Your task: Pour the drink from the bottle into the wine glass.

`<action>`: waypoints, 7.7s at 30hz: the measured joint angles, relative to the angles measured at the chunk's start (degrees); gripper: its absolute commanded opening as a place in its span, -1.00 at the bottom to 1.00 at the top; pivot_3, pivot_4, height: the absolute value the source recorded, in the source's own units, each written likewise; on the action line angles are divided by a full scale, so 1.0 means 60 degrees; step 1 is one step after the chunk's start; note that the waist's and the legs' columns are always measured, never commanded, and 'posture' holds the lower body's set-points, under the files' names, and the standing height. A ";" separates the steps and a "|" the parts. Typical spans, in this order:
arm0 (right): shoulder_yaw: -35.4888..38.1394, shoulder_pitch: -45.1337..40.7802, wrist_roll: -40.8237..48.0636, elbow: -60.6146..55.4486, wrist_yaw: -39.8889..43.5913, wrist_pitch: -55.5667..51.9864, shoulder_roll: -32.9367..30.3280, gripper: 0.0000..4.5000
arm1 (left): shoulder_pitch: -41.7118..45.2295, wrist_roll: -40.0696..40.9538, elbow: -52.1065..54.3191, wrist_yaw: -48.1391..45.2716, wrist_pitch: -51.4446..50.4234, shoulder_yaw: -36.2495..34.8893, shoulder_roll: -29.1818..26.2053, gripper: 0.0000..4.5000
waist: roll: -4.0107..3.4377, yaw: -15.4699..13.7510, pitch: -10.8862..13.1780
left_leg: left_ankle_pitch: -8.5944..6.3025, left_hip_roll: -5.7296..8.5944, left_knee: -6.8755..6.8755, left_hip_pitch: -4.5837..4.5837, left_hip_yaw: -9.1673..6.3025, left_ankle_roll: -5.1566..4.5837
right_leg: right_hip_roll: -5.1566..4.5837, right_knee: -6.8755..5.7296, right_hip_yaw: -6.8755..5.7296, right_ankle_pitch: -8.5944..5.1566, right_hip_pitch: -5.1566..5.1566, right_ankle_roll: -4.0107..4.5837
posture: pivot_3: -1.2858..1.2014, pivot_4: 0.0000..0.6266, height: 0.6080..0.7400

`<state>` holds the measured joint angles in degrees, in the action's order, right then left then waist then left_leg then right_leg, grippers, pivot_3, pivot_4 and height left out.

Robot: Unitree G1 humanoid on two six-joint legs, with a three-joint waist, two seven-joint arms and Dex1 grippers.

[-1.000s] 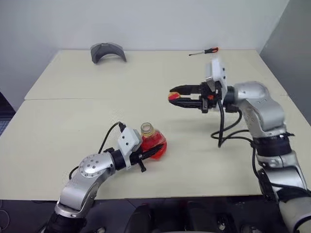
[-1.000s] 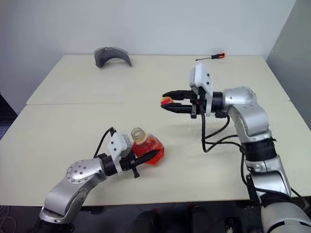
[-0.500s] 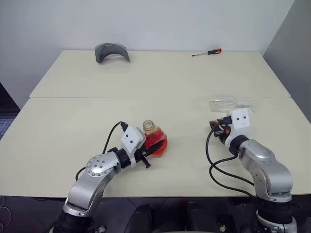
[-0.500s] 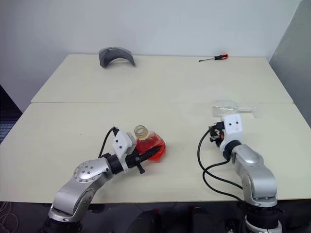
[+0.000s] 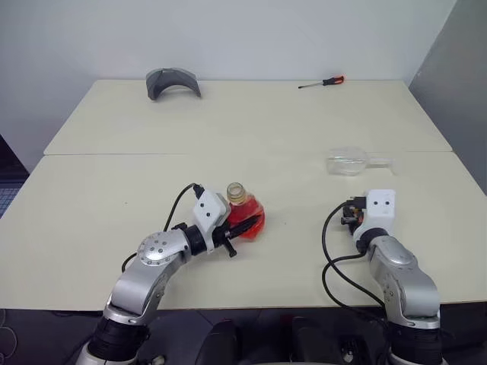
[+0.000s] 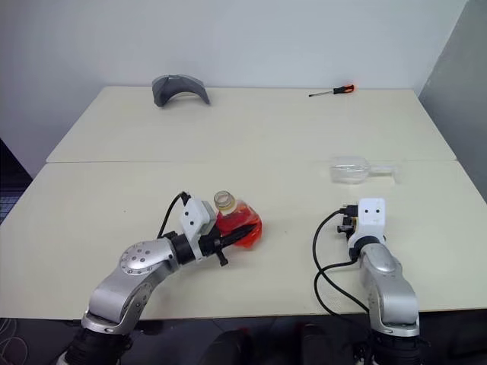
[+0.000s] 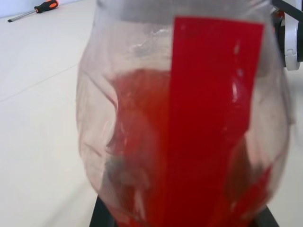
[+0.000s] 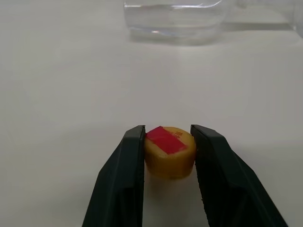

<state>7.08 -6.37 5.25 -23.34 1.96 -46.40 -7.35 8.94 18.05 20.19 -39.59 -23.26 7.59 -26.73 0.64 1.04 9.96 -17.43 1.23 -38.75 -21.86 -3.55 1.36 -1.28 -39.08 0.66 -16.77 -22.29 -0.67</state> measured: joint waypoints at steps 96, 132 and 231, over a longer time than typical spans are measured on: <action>-0.2956 -0.3714 0.2493 0.0592 0.5490 0.1863 -0.1695 1.00 | 0.3533 -0.1482 -0.5395 0.5564 -0.0456 -0.3462 0.1706 0.91 | 0.0027 0.0041 -0.0003 | 0.0020 0.0009 -0.0018 -0.0015 -0.0029 0.0028 | -0.0017 0.0002 -0.0034 0.0006 -0.0004 -0.0004 | 0.03 -0.52 1.00; -0.2934 -0.2660 0.2610 -0.0227 0.5110 0.1643 -0.1709 1.00 | 0.0034 -0.0871 0.0104 0.5727 -0.3238 -0.3158 0.2448 0.99 | 0.0028 0.0059 -0.0004 | 0.0018 0.0009 -0.0015 -0.0013 -0.0023 0.0026 | -0.0017 0.0004 -0.0019 0.0006 0.0001 -0.0005 | 0.03 -0.52 1.00; -0.4347 -0.7523 -0.6645 1.4940 0.0032 1.0907 -0.5239 1.00 | 0.0717 0.0570 -0.0018 0.1047 -0.1159 0.0207 0.1278 0.99 | 0.0029 0.0119 -0.0011 | 0.0027 -0.0004 -0.0018 0.0012 0.0088 0.0021 | -0.0009 0.0000 0.0055 0.0009 0.0008 -0.0010 | 0.03 -0.52 1.00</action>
<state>-19.00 -51.50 -34.62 66.30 2.16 19.04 -38.78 13.24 21.47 20.08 -33.31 -30.21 8.83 -19.07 0.81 1.75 9.89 -17.27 1.21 -38.86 -21.79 -3.02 1.49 -1.34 -39.08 0.98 -16.72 -22.24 -0.73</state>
